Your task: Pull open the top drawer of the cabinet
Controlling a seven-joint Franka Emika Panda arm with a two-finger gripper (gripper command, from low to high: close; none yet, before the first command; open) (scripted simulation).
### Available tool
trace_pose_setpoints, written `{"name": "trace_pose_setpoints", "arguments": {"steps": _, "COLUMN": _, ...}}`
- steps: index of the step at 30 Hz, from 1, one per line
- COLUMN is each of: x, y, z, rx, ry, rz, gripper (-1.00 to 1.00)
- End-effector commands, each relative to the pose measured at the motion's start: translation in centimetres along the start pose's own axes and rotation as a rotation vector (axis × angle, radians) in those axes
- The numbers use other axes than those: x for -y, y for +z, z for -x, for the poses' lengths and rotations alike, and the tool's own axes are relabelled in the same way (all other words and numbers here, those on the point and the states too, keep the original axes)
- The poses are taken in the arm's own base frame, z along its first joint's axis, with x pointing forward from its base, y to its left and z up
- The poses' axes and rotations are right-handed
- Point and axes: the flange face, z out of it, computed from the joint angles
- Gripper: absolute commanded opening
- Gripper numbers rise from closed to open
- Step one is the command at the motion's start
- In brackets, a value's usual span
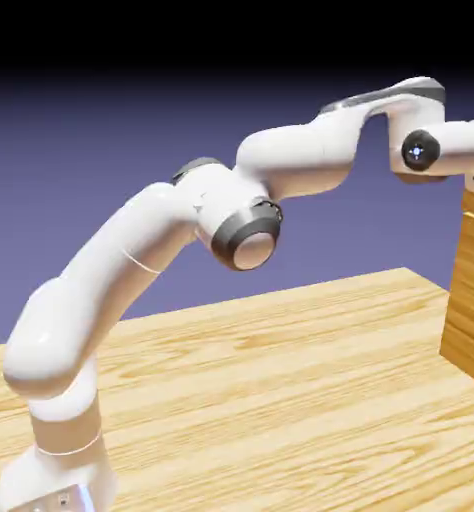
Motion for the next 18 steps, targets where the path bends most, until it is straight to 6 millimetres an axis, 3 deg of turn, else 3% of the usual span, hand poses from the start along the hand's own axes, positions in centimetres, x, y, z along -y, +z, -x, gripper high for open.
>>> {"name": "trace_pose_setpoints", "arguments": {"steps": 1, "x": -0.5, "y": 0.0, "z": 0.4, "rx": 0.006, "ry": 0.004, "rz": 0.006, "gripper": -1.0}}
{"name": "trace_pose_setpoints", "arguments": {"steps": 18, "x": -0.2, "y": -2.4, "z": 0.3, "rx": 0.006, "ry": 0.007, "rz": -0.001, "gripper": -1.0}}
